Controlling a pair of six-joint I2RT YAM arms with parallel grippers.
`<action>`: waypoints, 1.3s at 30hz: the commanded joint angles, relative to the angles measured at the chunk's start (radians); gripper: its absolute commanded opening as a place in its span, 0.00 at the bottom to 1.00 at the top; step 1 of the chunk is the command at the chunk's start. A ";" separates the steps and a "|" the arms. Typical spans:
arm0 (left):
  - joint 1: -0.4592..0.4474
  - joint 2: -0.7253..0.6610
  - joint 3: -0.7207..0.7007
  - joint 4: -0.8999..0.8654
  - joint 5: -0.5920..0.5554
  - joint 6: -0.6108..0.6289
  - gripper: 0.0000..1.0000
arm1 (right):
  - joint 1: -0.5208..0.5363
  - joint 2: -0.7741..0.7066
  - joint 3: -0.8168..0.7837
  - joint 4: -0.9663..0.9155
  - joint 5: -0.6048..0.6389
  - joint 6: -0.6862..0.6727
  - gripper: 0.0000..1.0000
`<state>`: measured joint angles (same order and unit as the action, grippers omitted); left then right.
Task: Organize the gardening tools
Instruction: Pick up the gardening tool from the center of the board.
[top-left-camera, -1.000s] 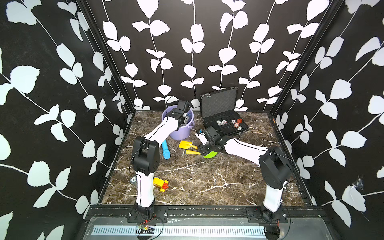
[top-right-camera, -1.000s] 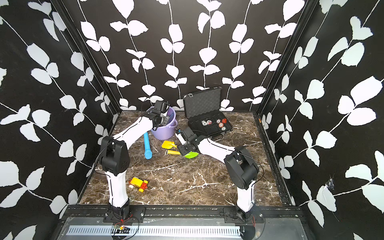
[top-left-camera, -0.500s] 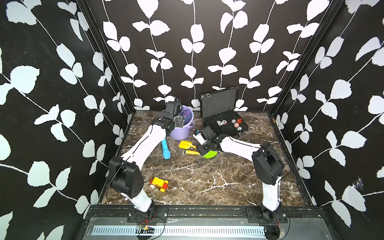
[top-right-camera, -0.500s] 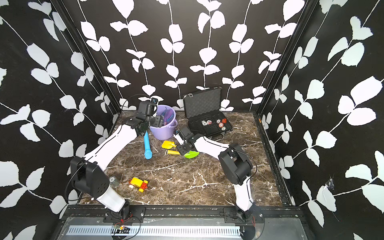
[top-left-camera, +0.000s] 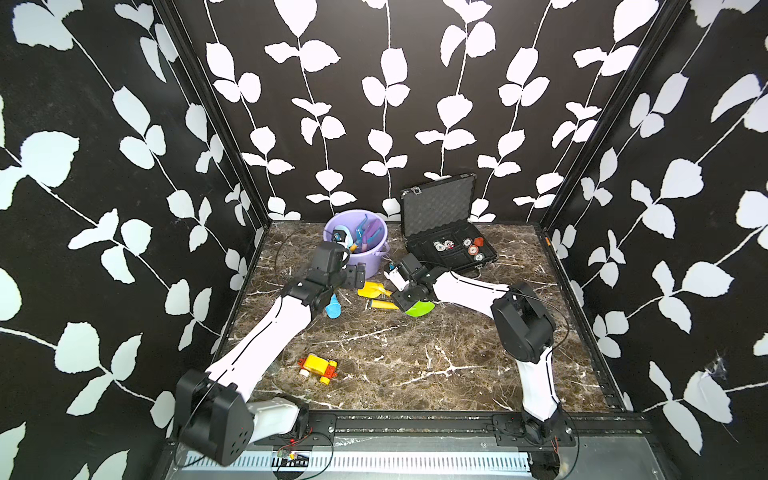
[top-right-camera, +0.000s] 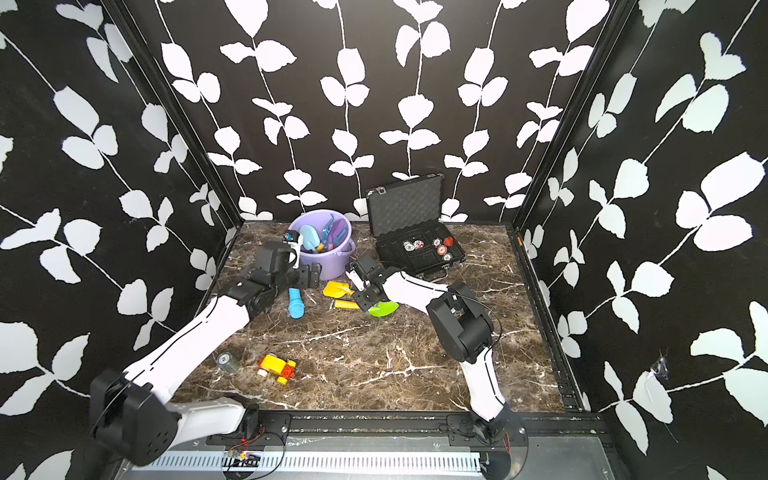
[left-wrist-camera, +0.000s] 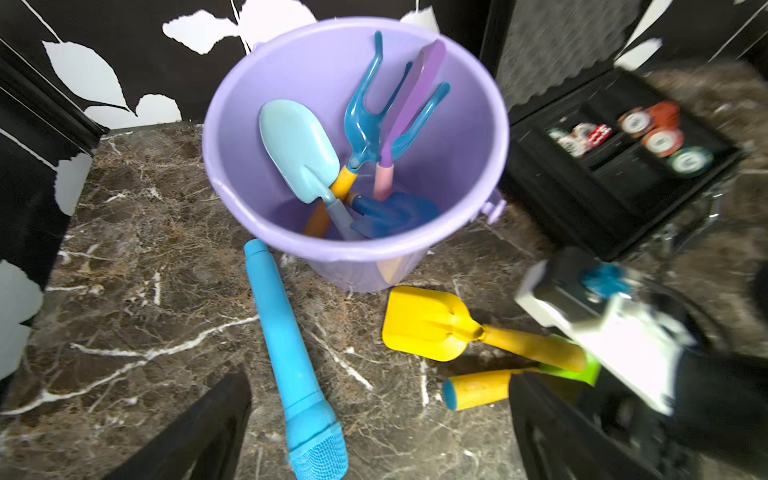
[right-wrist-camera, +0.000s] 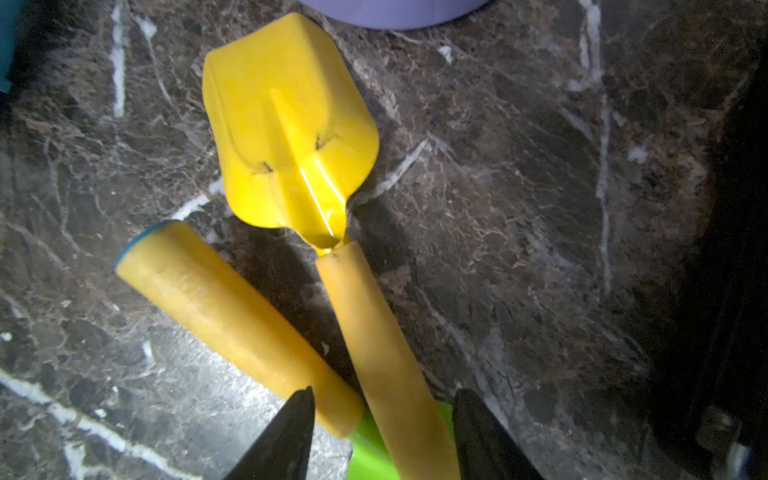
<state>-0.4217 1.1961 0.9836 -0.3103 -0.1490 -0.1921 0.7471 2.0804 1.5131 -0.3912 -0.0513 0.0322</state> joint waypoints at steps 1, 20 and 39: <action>0.006 -0.083 -0.069 0.080 0.054 -0.060 0.99 | -0.003 0.031 0.046 -0.027 0.025 -0.016 0.54; 0.006 -0.317 -0.319 0.154 -0.012 -0.173 0.99 | -0.003 0.154 0.156 -0.096 0.034 -0.041 0.41; 0.006 -0.406 -0.356 0.131 -0.038 -0.259 0.99 | 0.015 -0.120 -0.085 -0.014 0.050 -0.021 0.07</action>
<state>-0.4217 0.8074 0.6491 -0.1886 -0.1768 -0.4194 0.7532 2.0388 1.4693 -0.4541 -0.0174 -0.0055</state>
